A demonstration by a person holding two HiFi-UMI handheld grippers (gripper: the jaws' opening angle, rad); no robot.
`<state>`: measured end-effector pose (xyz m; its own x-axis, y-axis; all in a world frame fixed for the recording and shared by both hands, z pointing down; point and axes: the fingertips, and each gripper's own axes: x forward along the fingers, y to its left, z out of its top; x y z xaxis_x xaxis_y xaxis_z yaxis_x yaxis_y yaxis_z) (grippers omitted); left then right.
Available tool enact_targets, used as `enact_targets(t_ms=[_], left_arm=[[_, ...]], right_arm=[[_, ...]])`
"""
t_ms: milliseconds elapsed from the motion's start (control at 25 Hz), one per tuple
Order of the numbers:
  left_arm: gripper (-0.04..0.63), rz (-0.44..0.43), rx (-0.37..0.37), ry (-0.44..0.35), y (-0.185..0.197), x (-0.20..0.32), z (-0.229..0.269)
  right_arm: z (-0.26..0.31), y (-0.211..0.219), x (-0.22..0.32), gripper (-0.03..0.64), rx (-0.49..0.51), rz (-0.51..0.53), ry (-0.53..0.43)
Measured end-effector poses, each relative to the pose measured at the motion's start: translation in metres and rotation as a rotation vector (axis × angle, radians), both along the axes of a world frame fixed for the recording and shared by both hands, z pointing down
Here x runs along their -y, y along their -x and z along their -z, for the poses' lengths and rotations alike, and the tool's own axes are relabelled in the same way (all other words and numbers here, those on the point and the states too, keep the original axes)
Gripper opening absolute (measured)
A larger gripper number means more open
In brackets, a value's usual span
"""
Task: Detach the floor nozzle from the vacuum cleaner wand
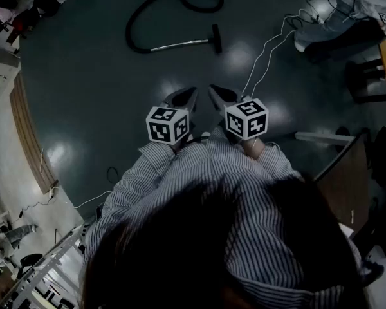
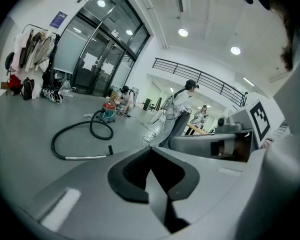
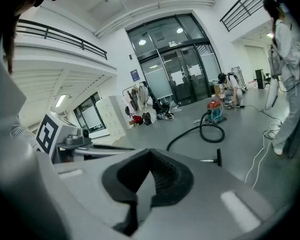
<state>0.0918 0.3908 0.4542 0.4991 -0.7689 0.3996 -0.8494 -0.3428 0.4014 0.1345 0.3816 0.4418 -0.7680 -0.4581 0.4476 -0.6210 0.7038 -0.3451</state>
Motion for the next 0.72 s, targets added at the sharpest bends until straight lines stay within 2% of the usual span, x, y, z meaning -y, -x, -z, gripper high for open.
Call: enact_targets(t_ms=[600, 720], left_arm=[[0.008, 0.011, -0.002, 0.001, 0.002, 0.008, -0.001], [0.008, 0.033, -0.005, 0.005, 0.006, 0.011, -0.002]], right_arm=[[0.000, -0.003, 0.008, 0.002, 0.002, -0.009, -0.007], [0.007, -0.005, 0.015, 0.002, 0.052, -0.024, -0.022]])
